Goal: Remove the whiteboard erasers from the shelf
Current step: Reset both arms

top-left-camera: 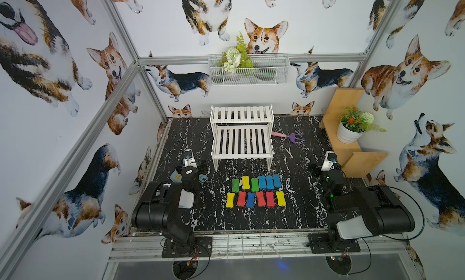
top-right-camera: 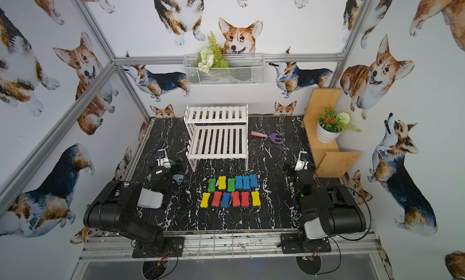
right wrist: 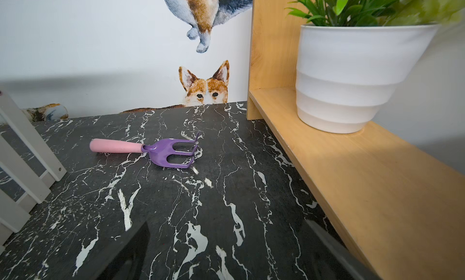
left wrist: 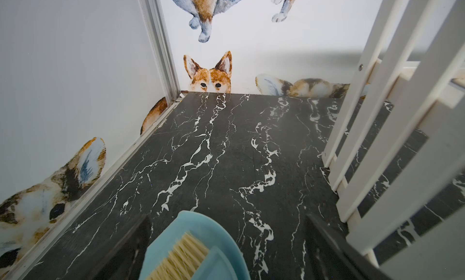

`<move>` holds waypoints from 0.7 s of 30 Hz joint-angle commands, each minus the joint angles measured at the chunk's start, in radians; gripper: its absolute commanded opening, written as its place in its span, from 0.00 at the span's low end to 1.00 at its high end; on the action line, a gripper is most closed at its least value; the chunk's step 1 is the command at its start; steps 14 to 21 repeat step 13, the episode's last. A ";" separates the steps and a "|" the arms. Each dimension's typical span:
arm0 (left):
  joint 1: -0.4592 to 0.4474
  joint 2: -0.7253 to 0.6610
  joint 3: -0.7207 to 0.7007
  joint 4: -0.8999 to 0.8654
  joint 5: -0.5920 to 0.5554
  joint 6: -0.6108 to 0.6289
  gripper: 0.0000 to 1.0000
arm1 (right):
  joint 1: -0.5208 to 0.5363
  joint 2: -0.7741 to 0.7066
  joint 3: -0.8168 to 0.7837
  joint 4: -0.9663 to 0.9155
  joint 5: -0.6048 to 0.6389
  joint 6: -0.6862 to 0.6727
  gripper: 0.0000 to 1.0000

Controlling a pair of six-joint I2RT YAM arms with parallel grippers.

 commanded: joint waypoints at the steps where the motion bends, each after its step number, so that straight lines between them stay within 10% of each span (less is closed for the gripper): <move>1: 0.000 -0.003 -0.002 0.021 -0.009 0.005 1.00 | 0.000 0.001 0.003 0.026 -0.005 0.010 1.00; 21: 0.000 -0.003 -0.003 0.020 -0.009 0.006 1.00 | 0.000 0.005 0.006 0.023 -0.008 0.010 1.00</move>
